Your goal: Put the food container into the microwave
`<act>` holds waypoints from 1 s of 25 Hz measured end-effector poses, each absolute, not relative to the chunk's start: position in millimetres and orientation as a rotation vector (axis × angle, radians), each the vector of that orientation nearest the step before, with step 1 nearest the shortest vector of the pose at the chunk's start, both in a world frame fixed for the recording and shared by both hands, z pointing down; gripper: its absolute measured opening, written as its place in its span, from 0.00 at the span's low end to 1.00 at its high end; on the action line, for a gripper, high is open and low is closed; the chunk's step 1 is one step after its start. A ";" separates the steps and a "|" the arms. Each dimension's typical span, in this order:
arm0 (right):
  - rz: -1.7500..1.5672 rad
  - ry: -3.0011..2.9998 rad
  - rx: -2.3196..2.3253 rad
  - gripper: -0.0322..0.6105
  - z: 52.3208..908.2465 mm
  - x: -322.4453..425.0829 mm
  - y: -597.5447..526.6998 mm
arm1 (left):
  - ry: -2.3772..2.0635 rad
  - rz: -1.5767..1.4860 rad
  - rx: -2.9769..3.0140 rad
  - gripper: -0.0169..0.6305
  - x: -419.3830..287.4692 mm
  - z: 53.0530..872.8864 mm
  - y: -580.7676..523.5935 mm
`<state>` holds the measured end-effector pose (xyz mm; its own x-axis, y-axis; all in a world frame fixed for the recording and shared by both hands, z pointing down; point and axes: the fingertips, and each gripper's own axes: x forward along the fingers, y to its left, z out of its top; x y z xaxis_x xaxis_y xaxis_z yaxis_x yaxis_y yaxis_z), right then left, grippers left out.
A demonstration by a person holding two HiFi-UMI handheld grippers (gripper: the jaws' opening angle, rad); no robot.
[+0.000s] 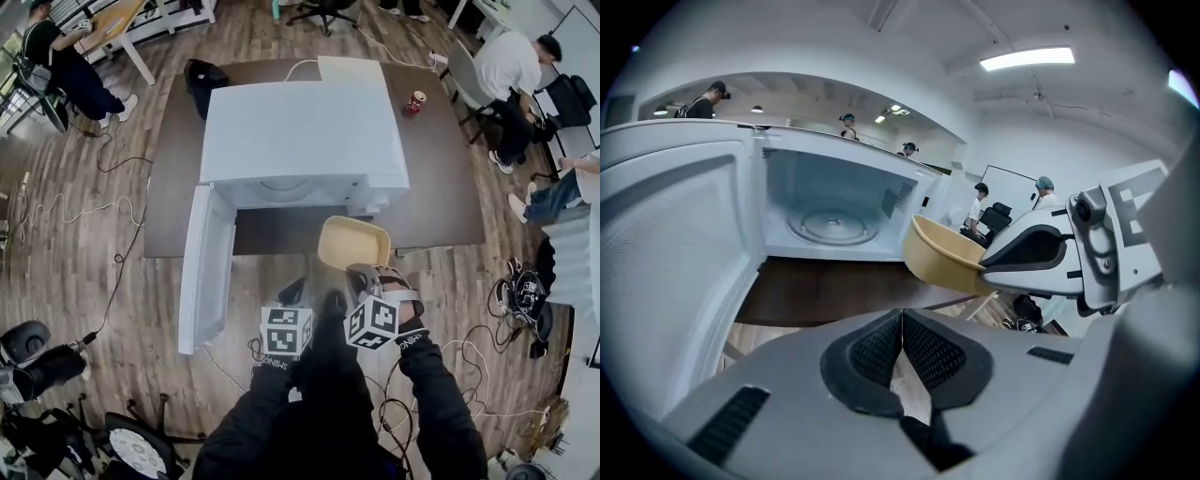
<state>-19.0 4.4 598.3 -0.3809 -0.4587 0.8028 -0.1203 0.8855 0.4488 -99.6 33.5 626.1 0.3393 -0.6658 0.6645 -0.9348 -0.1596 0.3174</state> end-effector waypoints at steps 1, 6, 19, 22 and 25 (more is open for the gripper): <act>-0.398 -1.956 0.412 0.10 595.3 -30.9 5.6 | -1.414 0.486 1.900 0.08 -109.2 624.5 35.8; -0.469 -1.993 0.341 0.10 593.8 -87.7 -3.0 | -1.472 0.480 1.847 0.08 -154.5 631.4 31.6; -0.667 -1.990 0.231 0.10 615.7 -169.2 -75.3 | -1.583 0.456 1.718 0.08 -210.6 651.2 -22.5; -0.699 -1.980 0.232 0.10 619.5 -179.5 -97.8 | -1.596 0.444 1.702 0.08 -215.0 652.6 -40.7; -0.720 -1.967 0.238 0.10 625.4 -186.6 -117.7 | -1.603 0.439 1.684 0.08 -217.4 654.3 -55.4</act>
<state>-186.6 -117.7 625.4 -0.4927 -0.4523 0.7434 0.1342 0.8046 0.5785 -217.4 -55.4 654.3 0.1545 -0.6967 0.7005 -0.9564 0.0724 0.2829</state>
